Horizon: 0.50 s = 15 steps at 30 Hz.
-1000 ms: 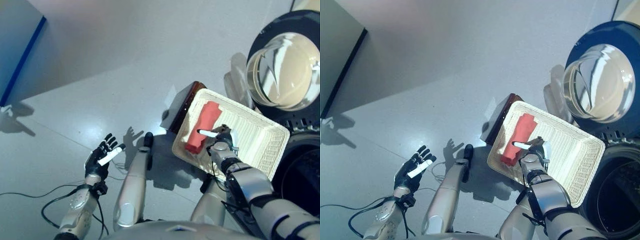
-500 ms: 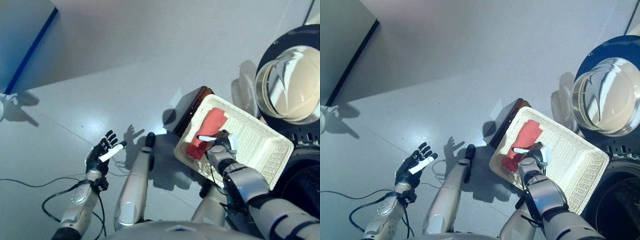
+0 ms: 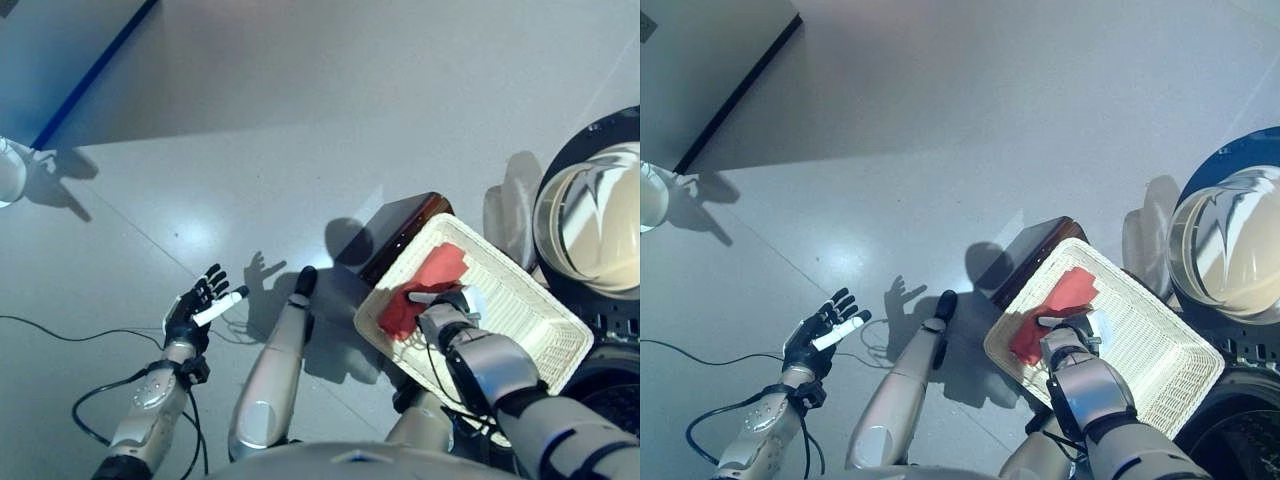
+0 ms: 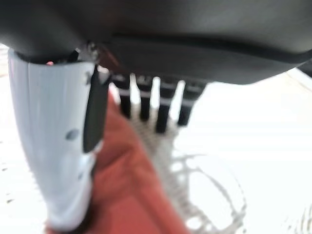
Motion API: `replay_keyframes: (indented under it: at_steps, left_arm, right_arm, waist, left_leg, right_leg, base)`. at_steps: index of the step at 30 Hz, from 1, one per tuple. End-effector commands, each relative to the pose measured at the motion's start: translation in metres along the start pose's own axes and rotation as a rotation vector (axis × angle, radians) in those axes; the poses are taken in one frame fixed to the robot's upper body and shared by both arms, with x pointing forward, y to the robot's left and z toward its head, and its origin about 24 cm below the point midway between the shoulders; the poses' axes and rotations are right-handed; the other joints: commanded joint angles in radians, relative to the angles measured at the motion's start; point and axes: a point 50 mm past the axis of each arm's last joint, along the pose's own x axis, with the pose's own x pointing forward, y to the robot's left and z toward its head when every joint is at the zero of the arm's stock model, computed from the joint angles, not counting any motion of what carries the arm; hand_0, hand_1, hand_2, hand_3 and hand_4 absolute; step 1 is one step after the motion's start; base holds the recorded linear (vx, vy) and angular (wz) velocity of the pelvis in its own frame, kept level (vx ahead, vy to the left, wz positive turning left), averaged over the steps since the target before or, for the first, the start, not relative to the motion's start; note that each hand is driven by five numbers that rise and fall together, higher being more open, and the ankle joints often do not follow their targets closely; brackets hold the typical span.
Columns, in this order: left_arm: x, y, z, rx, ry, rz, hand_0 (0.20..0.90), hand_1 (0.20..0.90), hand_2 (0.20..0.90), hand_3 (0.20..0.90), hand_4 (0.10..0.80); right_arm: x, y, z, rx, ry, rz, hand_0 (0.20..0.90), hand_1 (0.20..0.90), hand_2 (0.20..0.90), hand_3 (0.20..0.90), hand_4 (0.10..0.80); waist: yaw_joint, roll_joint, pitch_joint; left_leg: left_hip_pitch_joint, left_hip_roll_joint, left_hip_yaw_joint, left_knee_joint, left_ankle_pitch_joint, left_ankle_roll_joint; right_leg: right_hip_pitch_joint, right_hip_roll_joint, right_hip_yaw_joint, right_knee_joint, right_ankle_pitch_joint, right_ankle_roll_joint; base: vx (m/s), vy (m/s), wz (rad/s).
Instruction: Pick up the clothes and place them into the washing machine
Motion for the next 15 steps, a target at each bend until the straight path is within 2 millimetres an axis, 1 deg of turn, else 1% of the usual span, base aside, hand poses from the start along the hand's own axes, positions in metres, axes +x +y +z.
replay_keyframes:
  at_steps: [1, 6, 8, 11, 12, 13, 14, 15]
  left_arm:
    - [0.005, -0.002, 0.041, 0.079, -0.165, -0.061, 0.9, 0.9, 0.9, 0.9, 0.8]
    - [0.005, -0.003, 0.039, 0.079, -0.159, -0.069, 0.9, 0.9, 0.9, 0.9, 0.8]
    - [0.005, -0.003, 0.04, 0.078, -0.164, -0.067, 0.9, 0.9, 0.9, 0.9, 0.8]
    - [0.004, -0.002, 0.042, 0.066, -0.182, -0.052, 0.9, 0.9, 0.9, 0.9, 0.8]
    - [0.004, -0.002, 0.042, 0.066, -0.182, -0.052, 0.9, 0.9, 0.9, 0.9, 0.8]
    - [0.004, 0.001, 0.042, 0.058, -0.191, -0.032, 0.9, 0.9, 0.9, 0.9, 0.8]
    - [0.004, 0.003, 0.041, 0.054, -0.188, -0.023, 0.9, 0.9, 0.9, 0.9, 0.8]
    - [0.004, 0.003, 0.04, 0.054, -0.186, -0.022, 0.9, 0.9, 0.9, 0.9, 0.8]
  right_arm:
    - [-0.055, 0.072, 0.055, 0.144, -0.192, 0.369, 0.2, 0.2, 0.2, 0.2, 0.3]
    - [-0.044, 0.062, 0.044, 0.22, -0.128, 0.341, 0.2, 0.2, 0.2, 0.2, 0.3]
    - [-0.035, 0.054, 0.036, 0.267, -0.092, 0.309, 0.2, 0.2, 0.2, 0.2, 0.3]
    - [-0.018, 0.034, 0.017, 0.409, -0.006, 0.233, 0.2, 0.2, 0.2, 0.2, 0.3]
    - [-0.017, 0.033, 0.017, 0.409, -0.006, 0.233, 0.2, 0.2, 0.2, 0.2, 0.3]
    - [-0.003, 0.013, -0.003, 0.55, 0.066, 0.158, 0.2, 0.2, 0.2, 0.2, 0.3]
    - [0.002, 0.007, -0.012, 0.595, 0.092, 0.13, 0.2, 0.2, 0.2, 0.2, 0.3]
    - [0.002, 0.007, -0.013, 0.594, 0.093, 0.13, 0.2, 0.2, 0.2, 0.2, 0.3]
  waist:
    - [0.065, 0.037, 0.027]
    - [0.049, 0.04, 0.022]
    - [0.04, 0.041, 0.022]
    - [0.019, 0.042, 0.022]
    - [0.019, 0.042, 0.022]
    - [-0.01, 0.04, 0.03]
    - [-0.021, 0.038, 0.031]
    - [-0.02, 0.036, 0.024]
  left_leg:
    - [-0.065, 0.052, -0.004, 0.093, -0.091, -0.097]
    - [-0.064, 0.057, 0.002, 0.092, -0.095, -0.095]
    - [-0.061, 0.061, 0.006, 0.093, -0.097, -0.094]
    - [-0.055, 0.07, 0.01, 0.097, -0.101, -0.092]
    - [-0.055, 0.07, 0.01, 0.097, -0.101, -0.092]
    - [-0.057, 0.072, 0.016, 0.092, -0.067, -0.086]
    - [-0.053, 0.078, 0.018, 0.091, -0.067, -0.087]
    - [-0.043, 0.086, 0.019, 0.095, -0.099, -0.092]
  right_leg:
    - [0.053, -0.057, 0.016, -0.149, 0.185, 0.015]
    - [0.047, -0.06, 0.022, -0.151, 0.185, 0.015]
    - [0.039, -0.06, 0.029, -0.145, 0.183, 0.015]
    - [0.015, -0.059, 0.048, -0.129, 0.178, 0.015]
    - [0.015, -0.059, 0.049, -0.128, 0.177, 0.015]
    - [-0.011, -0.061, 0.065, -0.126, 0.205, 0.015]
    - [-0.017, -0.06, 0.073, -0.124, 0.203, 0.015]
    - [-0.009, -0.055, 0.075, -0.117, 0.174, 0.015]
  base:
    - [0.0, 0.0, 0.0]
    - [0.0, 0.0, 0.0]
    - [0.003, 0.03, 0.06]
    - [-0.003, 0.024, 0.03]
    - [-0.091, 0.076, -0.05]
    - [-0.091, 0.072, -0.06]
    - [0.005, 0.031, 0.03]
    - [-0.003, 0.003, 0.08]
